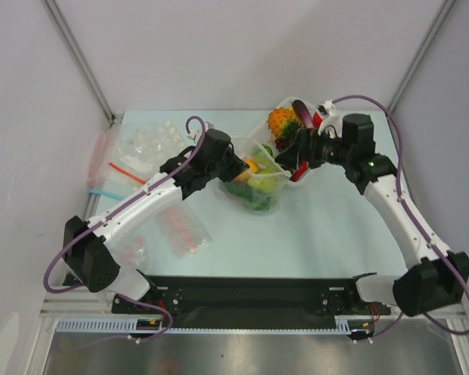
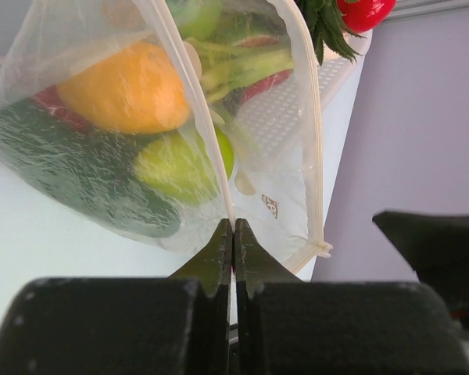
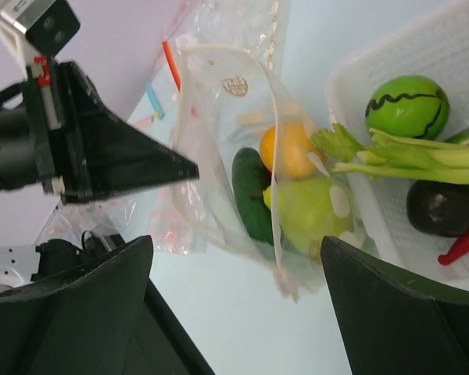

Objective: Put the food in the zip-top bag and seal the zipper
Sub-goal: Adjust the zipper food storage bag at the center of the board, then zip the zipper food storage bag at the center of the board.

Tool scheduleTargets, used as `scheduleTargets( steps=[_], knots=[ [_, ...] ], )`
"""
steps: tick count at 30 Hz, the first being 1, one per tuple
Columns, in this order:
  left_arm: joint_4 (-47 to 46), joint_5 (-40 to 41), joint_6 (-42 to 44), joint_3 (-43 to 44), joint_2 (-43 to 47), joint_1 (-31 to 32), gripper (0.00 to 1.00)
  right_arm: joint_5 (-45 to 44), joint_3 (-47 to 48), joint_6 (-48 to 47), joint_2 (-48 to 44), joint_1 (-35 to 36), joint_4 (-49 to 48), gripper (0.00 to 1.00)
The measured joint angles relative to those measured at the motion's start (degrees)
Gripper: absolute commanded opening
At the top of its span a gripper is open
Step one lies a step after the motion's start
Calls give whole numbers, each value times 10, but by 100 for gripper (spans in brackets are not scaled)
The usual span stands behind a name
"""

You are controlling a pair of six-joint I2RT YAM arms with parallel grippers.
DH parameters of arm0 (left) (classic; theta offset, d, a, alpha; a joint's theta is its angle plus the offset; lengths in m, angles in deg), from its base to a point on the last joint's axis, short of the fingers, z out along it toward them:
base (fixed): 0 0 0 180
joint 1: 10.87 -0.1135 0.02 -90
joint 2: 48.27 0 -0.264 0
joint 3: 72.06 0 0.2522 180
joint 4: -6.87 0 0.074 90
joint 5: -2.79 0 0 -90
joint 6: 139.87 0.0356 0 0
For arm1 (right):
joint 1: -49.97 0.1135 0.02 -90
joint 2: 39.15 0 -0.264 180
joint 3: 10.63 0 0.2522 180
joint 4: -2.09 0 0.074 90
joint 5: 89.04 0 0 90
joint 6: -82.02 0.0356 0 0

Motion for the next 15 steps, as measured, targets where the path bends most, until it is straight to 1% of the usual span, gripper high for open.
scheduleTargets(
  steps=[3,6,10,15],
  knots=[
    [0,0,1,4,-3,-5,0,11,-73,-4,-63,-19,-29,90],
    [0,0,2,9,-7,-7,0,13,-129,-7,-95,-21,-55,87],
    [0,0,5,13,-9,-8,0,15,-204,-13,-122,-21,-102,80],
    [0,0,7,14,-10,-9,0,17,-258,-15,-123,-21,-160,78]
  ],
)
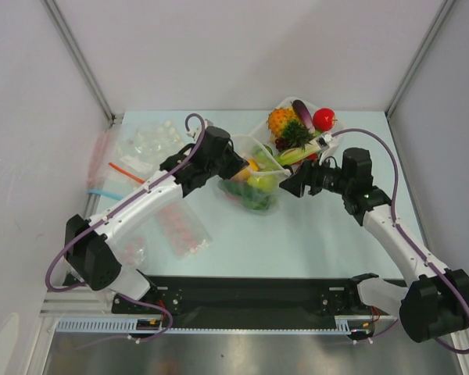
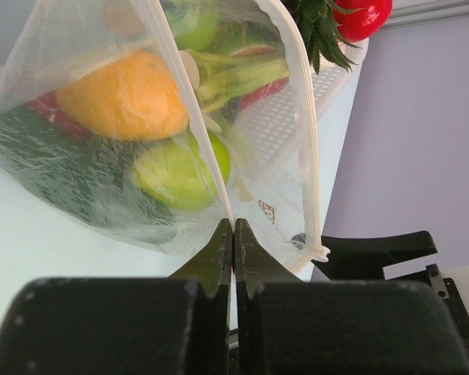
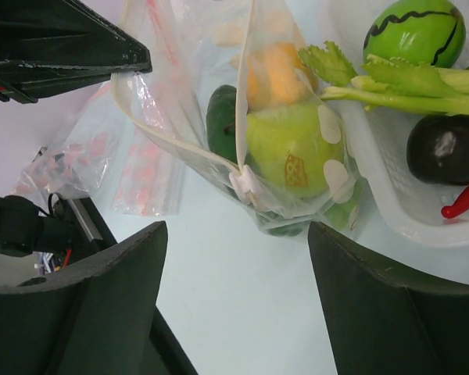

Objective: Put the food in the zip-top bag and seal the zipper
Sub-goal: Zip the zipper food storage bag at the center of the board.

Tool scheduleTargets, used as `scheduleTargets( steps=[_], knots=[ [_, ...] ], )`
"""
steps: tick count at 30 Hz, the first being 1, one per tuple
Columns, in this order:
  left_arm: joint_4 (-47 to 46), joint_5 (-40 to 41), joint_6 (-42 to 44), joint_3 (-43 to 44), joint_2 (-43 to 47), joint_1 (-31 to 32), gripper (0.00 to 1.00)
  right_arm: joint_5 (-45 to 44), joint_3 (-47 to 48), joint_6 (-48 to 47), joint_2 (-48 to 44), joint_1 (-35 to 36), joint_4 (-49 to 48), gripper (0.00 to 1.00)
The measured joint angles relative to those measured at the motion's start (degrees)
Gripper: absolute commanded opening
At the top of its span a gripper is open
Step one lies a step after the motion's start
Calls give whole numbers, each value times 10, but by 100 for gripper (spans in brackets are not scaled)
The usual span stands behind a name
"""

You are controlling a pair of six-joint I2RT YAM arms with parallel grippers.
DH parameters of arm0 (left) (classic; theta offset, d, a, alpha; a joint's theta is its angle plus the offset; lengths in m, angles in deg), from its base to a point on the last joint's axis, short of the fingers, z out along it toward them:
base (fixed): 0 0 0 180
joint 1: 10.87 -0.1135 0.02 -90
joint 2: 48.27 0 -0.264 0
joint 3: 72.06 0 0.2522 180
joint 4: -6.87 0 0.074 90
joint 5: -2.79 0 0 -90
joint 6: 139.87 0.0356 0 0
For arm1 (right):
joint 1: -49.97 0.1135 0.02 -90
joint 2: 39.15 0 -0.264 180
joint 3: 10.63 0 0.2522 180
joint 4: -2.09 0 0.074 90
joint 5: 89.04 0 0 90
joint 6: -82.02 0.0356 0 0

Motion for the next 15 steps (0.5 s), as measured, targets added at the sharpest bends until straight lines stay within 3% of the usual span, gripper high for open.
scheduleTargets(
  steps=[7,10,12,15],
  knots=[
    [0,-1,1,1,-3,-3,1,0,-10,-2,31,-1,-88,47],
    [0,-1,5,1,-3,-5,3,-3,-18,0,38,-1,-116,39],
    [0,-1,7,1,-3,-8,4,-7,-24,2,39,-1,-131,36],
    [0,-2,10,2,-3,-12,4,-14,-37,5,39,-1,-156,50]
  ],
)
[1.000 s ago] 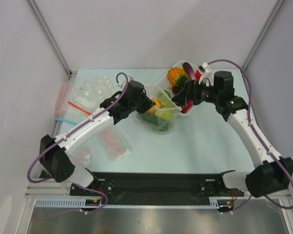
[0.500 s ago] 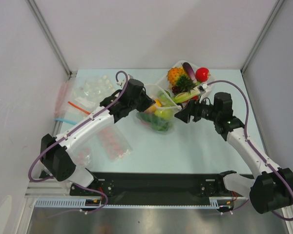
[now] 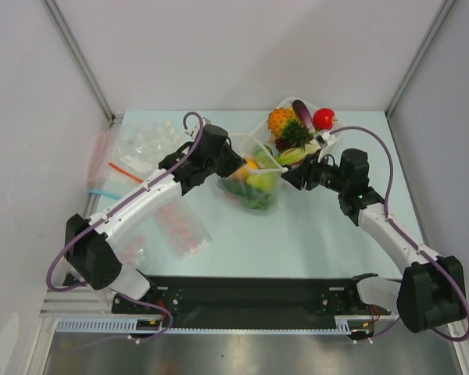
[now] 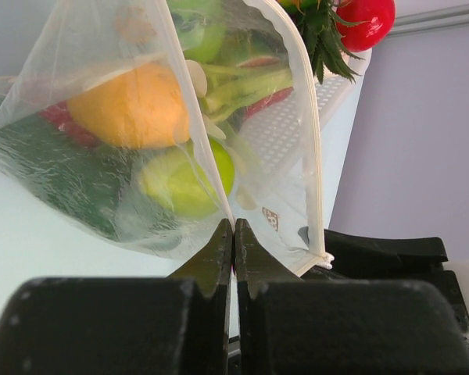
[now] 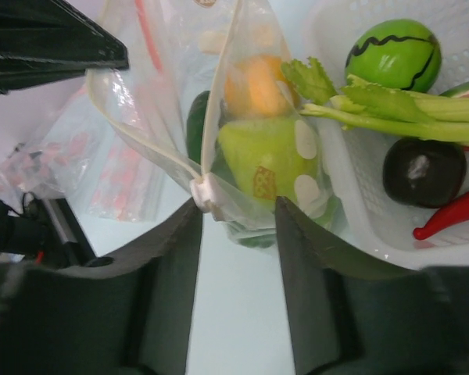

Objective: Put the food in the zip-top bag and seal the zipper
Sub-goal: Zip the zipper food storage bag at the center of the board.

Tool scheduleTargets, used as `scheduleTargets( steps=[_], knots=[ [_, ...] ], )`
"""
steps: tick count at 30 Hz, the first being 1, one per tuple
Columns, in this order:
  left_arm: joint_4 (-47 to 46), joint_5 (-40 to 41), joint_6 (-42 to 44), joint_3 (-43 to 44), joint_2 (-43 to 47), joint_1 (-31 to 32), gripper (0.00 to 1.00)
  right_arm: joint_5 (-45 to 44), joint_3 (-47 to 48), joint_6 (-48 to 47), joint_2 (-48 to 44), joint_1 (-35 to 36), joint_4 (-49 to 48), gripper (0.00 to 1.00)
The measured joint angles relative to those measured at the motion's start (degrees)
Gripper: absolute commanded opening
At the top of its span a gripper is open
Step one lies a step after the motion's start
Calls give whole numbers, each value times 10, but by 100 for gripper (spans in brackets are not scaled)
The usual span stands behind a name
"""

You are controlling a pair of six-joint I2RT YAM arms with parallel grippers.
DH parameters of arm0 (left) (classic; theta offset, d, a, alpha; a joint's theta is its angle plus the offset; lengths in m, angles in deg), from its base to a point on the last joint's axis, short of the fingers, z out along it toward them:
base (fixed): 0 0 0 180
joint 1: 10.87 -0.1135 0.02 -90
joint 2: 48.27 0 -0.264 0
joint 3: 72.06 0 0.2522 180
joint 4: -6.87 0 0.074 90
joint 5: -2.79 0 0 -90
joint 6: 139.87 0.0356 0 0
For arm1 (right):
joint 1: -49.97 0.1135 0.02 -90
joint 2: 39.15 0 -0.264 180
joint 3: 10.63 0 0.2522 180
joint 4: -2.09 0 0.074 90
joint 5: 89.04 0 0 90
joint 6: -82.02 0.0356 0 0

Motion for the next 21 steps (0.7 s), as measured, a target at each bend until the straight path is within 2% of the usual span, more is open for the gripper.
scheduleTargets(
  steps=[1,2,6,12,13,14,15,18,19,21],
  knots=[
    [0,0,1,1,0,-1,4,-3,-4,2,0,0,-5,57],
    [0,0,1,1,0,-2,4,-6,-8,3,0,0,-10,58],
    [2,-2,5,6,-3,-3,4,-18,-20,1,0,0,-25,55],
    [3,-5,6,12,-10,-4,5,-21,-31,6,18,0,-66,29],
    [3,-6,6,13,-11,-4,5,-20,-32,8,22,0,-72,18],
    [3,-9,8,13,-12,-4,5,-20,-33,8,24,0,-76,12],
    [3,-12,9,14,-12,-4,5,-19,-33,8,26,2,-79,10],
    [2,-15,15,14,-15,-4,16,-16,-34,9,26,7,-84,7],
    [3,-15,19,15,-16,-4,28,-15,-34,9,26,8,-85,6],
    [5,-14,33,20,-18,-4,43,-12,-34,9,26,8,-87,4]
  ],
)
